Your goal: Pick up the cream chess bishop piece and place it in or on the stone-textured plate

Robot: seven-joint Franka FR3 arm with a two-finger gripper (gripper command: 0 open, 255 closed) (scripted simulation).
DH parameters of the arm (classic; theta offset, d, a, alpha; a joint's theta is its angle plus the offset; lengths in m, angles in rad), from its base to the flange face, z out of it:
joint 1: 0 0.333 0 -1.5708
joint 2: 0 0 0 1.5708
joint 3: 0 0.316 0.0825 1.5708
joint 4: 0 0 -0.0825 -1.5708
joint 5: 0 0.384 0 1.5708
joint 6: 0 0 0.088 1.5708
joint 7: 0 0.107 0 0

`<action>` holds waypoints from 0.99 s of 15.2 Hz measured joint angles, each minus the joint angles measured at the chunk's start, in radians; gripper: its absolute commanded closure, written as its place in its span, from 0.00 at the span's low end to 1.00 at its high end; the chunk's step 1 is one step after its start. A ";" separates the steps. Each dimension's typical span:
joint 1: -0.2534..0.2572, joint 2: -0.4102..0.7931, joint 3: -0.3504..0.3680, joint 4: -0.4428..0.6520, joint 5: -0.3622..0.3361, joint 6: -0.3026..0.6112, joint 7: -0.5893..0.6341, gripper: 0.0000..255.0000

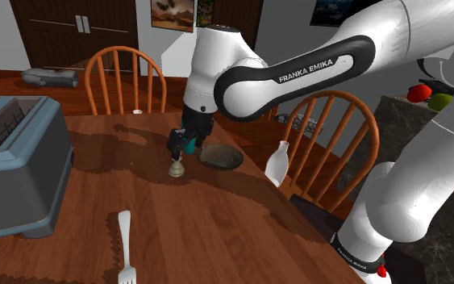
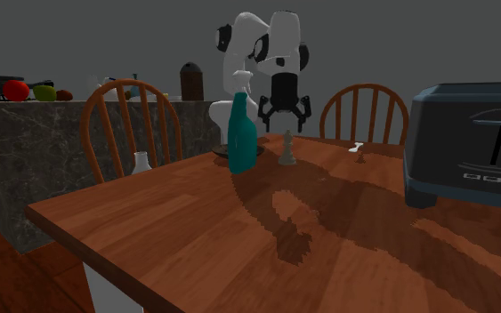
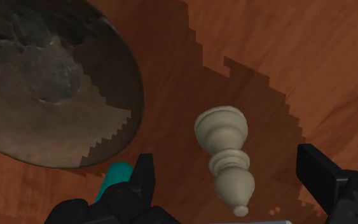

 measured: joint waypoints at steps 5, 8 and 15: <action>-0.006 0.067 0.012 0.021 -0.043 0.061 0.031 0.00; -0.008 0.099 0.015 0.013 -0.064 0.097 0.047 0.00; -0.009 0.113 0.016 0.007 -0.073 0.116 0.054 0.00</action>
